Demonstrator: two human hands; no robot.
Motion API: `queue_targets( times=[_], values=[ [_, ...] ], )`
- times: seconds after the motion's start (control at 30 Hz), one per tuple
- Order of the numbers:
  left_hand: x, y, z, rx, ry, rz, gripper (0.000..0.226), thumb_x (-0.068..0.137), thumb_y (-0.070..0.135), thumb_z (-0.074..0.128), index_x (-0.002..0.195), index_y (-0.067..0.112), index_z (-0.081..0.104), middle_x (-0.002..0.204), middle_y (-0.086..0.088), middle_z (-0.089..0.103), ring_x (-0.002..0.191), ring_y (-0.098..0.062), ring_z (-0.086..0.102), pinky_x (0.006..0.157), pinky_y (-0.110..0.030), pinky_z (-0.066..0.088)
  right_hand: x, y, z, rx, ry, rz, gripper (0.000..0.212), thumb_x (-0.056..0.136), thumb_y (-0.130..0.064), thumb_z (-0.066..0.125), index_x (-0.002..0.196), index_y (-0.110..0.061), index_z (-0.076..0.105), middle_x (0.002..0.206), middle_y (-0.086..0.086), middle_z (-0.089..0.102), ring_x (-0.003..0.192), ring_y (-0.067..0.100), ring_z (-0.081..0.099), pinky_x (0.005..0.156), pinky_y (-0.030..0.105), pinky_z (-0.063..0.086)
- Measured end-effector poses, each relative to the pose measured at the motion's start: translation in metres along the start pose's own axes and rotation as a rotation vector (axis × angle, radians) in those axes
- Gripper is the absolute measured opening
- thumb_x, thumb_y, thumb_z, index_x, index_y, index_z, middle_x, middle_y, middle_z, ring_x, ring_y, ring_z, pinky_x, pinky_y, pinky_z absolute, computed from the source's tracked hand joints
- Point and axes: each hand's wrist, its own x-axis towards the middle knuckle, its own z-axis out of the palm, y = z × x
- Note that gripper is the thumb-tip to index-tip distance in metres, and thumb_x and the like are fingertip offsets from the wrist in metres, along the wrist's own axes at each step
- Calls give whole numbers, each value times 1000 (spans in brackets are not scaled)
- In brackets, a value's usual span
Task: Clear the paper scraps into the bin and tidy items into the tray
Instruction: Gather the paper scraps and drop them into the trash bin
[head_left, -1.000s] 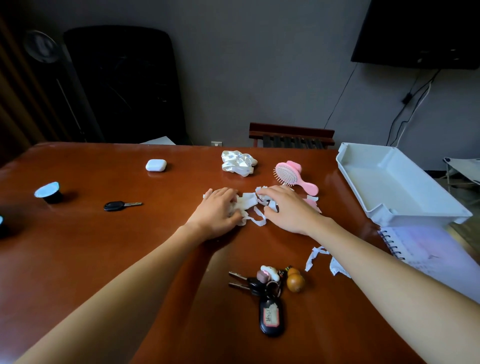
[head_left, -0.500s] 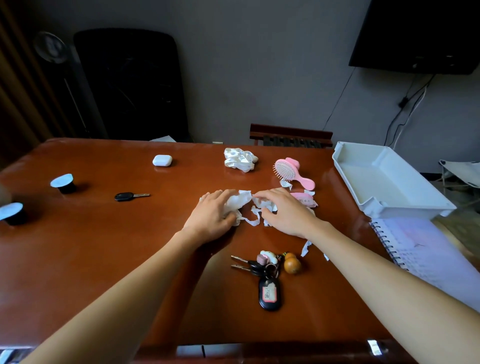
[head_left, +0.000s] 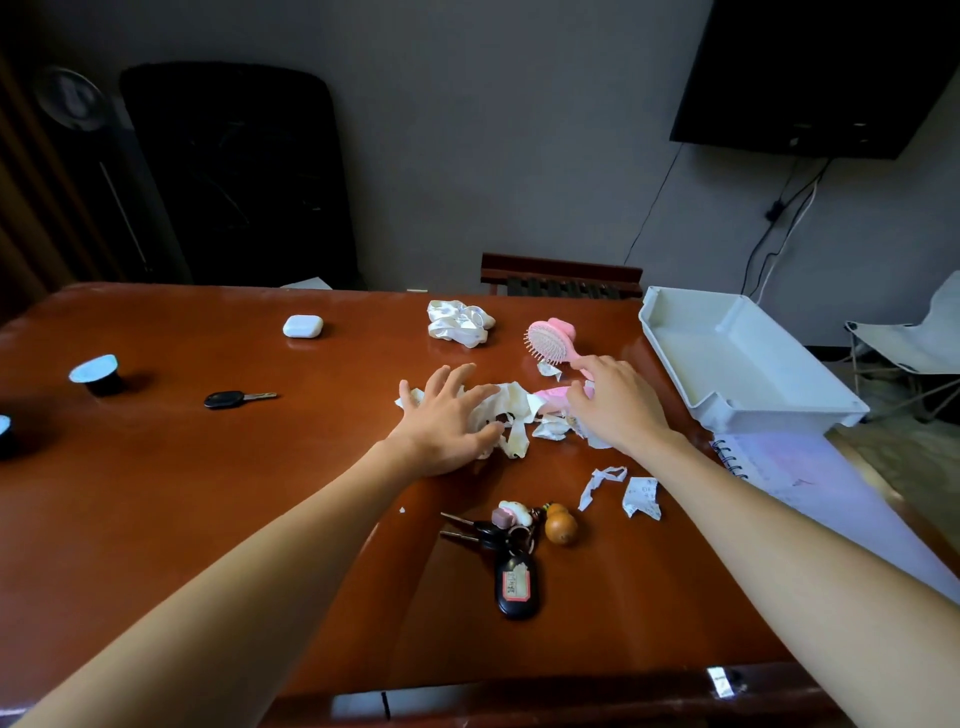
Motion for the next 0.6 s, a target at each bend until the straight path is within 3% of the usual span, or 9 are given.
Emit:
queue_targets(
  times=[0.2,0.43,0.6],
  values=[
    [15,3,6,30,-40,-30,68,87,76,38,145,41,35,163,4,9,150,-27,-3,111,-70,-8,5,6,2,2,-42,65,41,99,-37,44,137,-22,51,139,1,55,125,20,50,93,37,49],
    [23,1,10,-12,31,-13,55,91,59,50,138,31,47,160,-1,15,149,-27,5,113,-68,-4,13,8,7,24,-79,78,40,99,-36,43,136,-22,51,133,1,59,115,19,57,86,36,54],
    [21,0,10,-85,112,-16,38,96,43,51,129,25,56,154,-4,26,144,-29,23,116,-64,0,21,4,15,110,-110,41,43,99,-39,44,139,-25,48,143,-1,51,118,14,58,89,37,56]
  ],
)
